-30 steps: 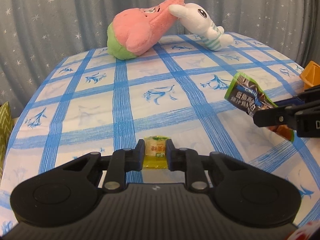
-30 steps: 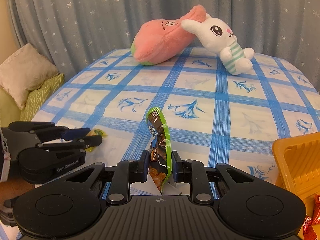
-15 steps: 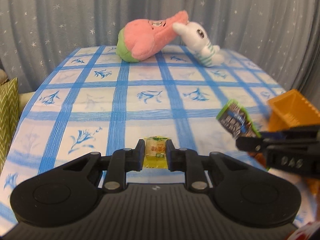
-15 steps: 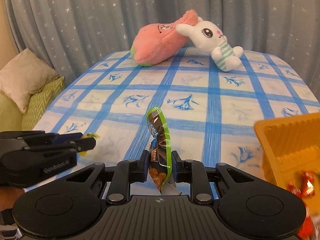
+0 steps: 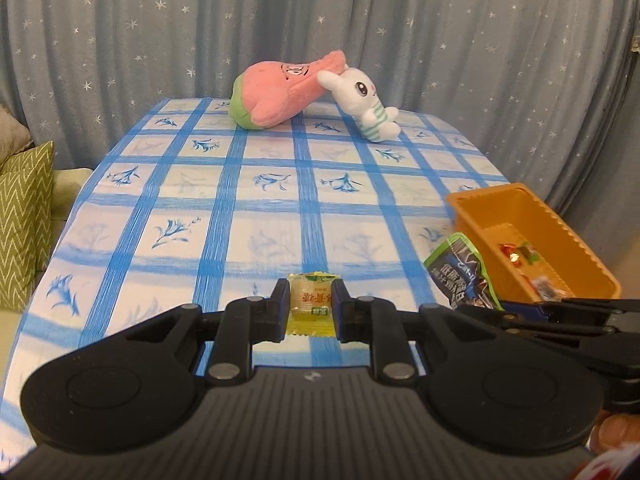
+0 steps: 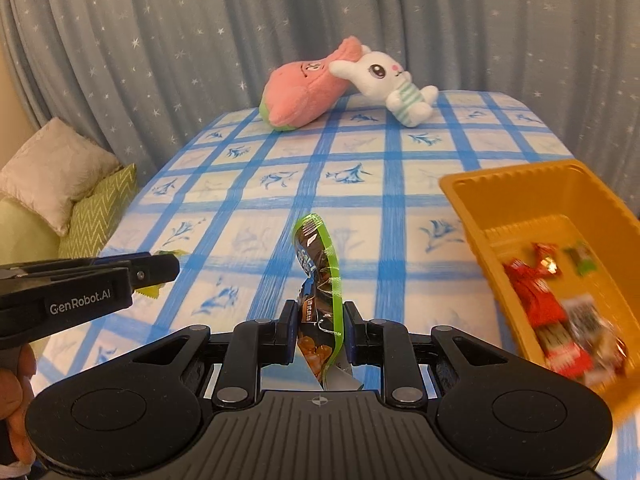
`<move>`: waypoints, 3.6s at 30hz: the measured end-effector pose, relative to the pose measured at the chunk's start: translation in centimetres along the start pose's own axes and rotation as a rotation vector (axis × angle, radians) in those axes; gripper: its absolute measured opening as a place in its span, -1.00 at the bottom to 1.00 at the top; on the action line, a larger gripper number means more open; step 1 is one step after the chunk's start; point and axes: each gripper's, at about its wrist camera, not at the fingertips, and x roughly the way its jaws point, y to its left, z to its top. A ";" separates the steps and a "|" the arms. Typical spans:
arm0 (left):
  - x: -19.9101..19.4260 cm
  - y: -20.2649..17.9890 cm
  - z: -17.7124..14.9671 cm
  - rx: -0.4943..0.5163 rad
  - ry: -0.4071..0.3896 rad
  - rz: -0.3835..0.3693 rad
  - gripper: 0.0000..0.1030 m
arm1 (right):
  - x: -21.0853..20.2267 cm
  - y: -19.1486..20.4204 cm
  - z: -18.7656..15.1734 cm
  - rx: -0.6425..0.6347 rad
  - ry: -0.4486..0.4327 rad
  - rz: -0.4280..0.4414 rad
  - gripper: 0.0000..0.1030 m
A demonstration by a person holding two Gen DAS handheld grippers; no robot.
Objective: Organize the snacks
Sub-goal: 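Carry the yellow candy and green packet over the orange tray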
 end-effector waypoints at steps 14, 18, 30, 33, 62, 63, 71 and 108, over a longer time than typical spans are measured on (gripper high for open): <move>-7.8 -2.5 -2.4 -0.003 -0.041 -0.006 -0.63 | -8.6 1.5 -3.0 -0.003 -0.049 -0.009 -0.55; -8.9 -3.3 -3.0 0.000 -0.044 -0.006 -0.63 | -10.2 1.6 -3.6 -0.008 -0.054 -0.013 -0.55; -10.1 -5.2 -3.9 0.014 -0.036 -0.018 -0.63 | -12.8 0.8 -4.7 -0.006 -0.069 -0.032 -0.55; -10.0 -5.8 -3.8 0.023 -0.037 -0.028 -0.63 | -13.2 0.5 -4.7 -0.003 -0.072 -0.038 -0.55; -7.3 -12.7 -2.2 0.123 -0.023 -0.128 -0.63 | -15.5 -5.6 -4.2 0.109 -0.117 -0.129 -0.55; -7.1 -13.0 -2.2 0.127 -0.022 -0.132 -0.63 | -15.6 -6.0 -4.2 0.115 -0.117 -0.133 -0.55; -5.9 -15.3 -1.9 0.153 -0.013 -0.170 -0.63 | -16.3 -8.4 -4.1 0.151 -0.126 -0.171 -0.55; 2.8 -23.3 1.3 0.242 0.023 -0.283 -0.63 | -14.0 -17.8 -2.1 0.217 -0.106 -0.283 -0.55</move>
